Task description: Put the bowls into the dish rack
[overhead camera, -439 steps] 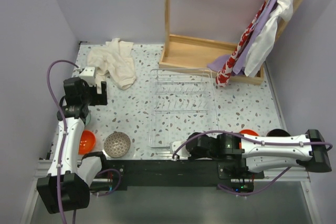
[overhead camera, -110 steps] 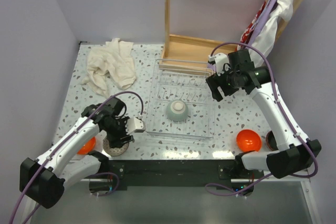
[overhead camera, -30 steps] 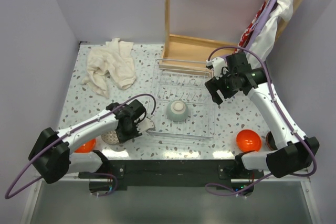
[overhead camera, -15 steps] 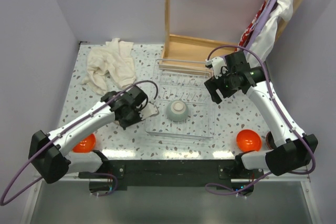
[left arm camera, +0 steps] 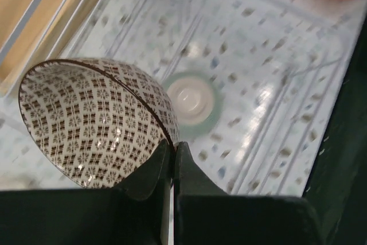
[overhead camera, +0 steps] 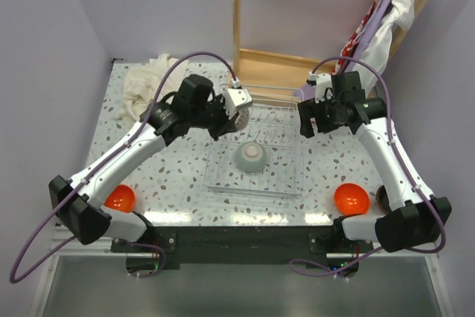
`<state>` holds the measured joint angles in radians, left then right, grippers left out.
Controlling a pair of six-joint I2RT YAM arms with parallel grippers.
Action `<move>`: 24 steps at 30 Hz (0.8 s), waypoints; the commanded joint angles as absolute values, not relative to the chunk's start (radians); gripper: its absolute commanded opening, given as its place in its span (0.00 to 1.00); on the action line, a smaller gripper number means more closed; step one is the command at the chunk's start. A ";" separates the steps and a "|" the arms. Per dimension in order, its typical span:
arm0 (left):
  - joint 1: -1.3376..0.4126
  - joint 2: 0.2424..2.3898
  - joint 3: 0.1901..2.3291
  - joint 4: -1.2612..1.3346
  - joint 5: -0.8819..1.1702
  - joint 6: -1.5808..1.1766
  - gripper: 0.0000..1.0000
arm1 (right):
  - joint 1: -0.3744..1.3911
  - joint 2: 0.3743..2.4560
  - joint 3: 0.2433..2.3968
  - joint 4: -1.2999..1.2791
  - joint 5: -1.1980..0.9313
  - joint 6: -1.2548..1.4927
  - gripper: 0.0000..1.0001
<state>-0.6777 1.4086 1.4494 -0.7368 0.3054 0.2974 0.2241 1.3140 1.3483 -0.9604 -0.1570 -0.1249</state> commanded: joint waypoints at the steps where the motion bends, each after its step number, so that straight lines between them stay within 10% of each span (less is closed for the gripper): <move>1: -0.678 1.253 1.148 -0.018 0.745 -0.042 0.00 | 0.218 1.243 1.307 -0.831 -0.264 0.032 0.82; 24: -0.623 1.690 0.945 0.891 1.048 -0.785 0.00 | 0.216 1.249 1.282 -0.900 -0.252 -0.044 0.74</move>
